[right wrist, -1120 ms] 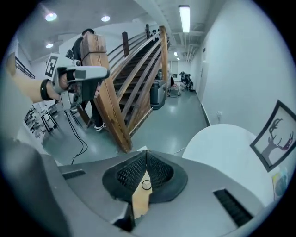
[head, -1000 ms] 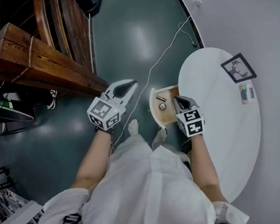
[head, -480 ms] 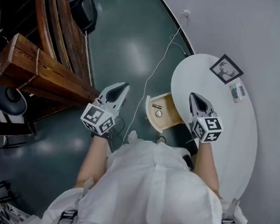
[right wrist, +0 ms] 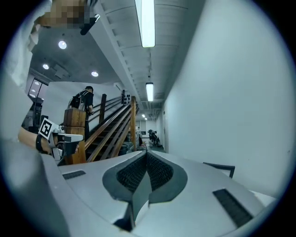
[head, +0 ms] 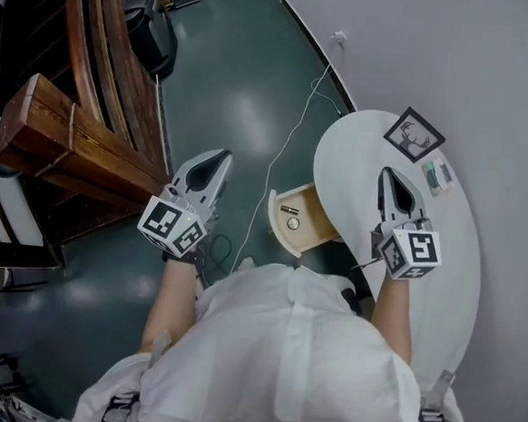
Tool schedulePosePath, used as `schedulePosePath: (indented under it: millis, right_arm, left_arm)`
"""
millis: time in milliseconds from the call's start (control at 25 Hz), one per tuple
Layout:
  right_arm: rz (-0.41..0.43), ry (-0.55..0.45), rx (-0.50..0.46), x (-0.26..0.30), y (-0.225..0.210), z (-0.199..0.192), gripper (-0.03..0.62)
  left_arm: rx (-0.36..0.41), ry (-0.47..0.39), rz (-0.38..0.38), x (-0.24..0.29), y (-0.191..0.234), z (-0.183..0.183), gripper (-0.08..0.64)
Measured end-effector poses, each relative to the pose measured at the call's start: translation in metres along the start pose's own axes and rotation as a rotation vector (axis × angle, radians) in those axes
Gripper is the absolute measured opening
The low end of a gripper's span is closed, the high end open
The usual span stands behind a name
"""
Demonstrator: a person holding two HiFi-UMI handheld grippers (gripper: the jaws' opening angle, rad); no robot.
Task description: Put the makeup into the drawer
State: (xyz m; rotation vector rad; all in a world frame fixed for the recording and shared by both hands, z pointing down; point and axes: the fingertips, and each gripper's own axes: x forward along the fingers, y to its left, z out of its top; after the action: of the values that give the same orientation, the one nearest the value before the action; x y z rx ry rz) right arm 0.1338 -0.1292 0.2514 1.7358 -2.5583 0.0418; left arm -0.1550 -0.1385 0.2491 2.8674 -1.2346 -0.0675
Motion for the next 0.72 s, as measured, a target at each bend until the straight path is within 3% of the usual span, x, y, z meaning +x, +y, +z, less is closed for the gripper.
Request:
schedulePosePath:
  millis: [280,720]
  right_arm:
    - [-0.065,-0.093,-0.023,-0.019,-0.012,0.035,0.009]
    - [-0.052,-0.085,-0.05,-0.016,-0.012,0.035,0.009]
  left_arm:
    - [0.028,-0.05,0.013,-0.002,0.001,0.027,0.026]
    - [0.035,-0.042,0.001,0.002,-0.001,0.026,0.026]
